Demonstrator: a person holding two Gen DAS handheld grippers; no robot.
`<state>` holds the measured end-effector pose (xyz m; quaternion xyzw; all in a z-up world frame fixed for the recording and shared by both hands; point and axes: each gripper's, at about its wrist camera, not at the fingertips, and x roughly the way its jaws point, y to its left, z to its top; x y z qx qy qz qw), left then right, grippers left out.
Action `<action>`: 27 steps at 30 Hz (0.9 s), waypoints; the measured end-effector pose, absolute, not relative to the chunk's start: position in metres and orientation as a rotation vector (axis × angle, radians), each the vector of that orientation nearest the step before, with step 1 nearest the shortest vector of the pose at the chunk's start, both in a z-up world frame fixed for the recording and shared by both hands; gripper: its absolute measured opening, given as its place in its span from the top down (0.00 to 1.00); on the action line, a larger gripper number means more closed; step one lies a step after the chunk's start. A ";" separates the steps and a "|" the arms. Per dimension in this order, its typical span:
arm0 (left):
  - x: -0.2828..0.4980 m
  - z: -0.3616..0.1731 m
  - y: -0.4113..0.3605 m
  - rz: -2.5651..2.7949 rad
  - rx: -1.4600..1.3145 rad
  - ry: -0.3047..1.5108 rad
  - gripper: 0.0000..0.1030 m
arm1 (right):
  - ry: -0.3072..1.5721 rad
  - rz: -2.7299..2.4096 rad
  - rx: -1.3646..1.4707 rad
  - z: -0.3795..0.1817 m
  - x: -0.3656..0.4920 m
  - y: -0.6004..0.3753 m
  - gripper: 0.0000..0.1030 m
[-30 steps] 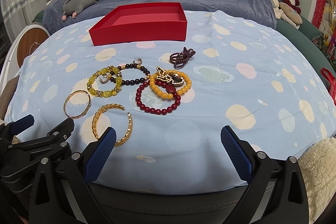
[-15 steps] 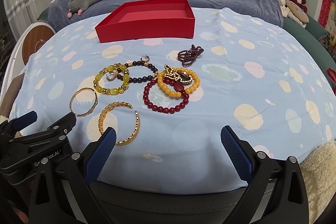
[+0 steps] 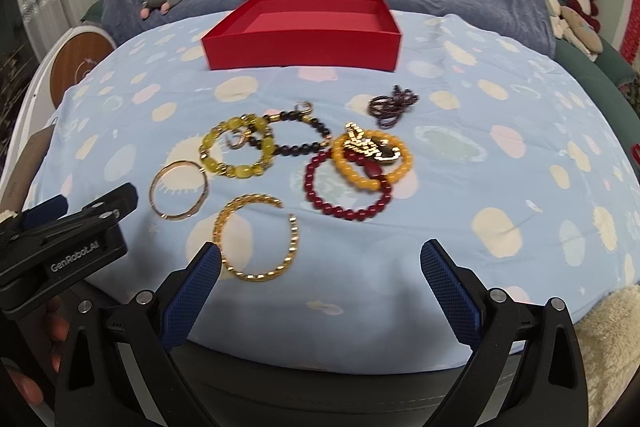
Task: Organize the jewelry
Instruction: 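Grasp the twisted gold cuff bracelet with the right tool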
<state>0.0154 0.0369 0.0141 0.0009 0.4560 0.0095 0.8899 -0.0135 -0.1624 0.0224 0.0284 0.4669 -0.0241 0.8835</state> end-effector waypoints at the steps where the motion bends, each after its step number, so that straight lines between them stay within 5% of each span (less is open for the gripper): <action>1: 0.016 0.014 0.037 0.022 0.012 0.947 0.08 | 0.983 -0.036 0.063 0.021 -0.012 -0.160 0.07; 9: 0.020 0.012 0.044 0.036 0.003 0.955 0.08 | 1.053 0.004 0.071 0.005 0.003 -0.146 0.15; 15: 0.022 0.009 0.046 0.030 -0.013 0.972 0.08 | 1.078 0.011 0.098 -0.002 0.013 -0.144 0.28; 19: 0.023 0.007 0.044 0.018 -0.016 0.981 0.08 | 1.070 0.032 0.051 0.000 0.016 -0.137 0.47; 27: 0.027 0.003 0.033 -0.035 -0.006 1.001 0.08 | 1.063 0.042 0.077 0.004 0.006 -0.150 0.47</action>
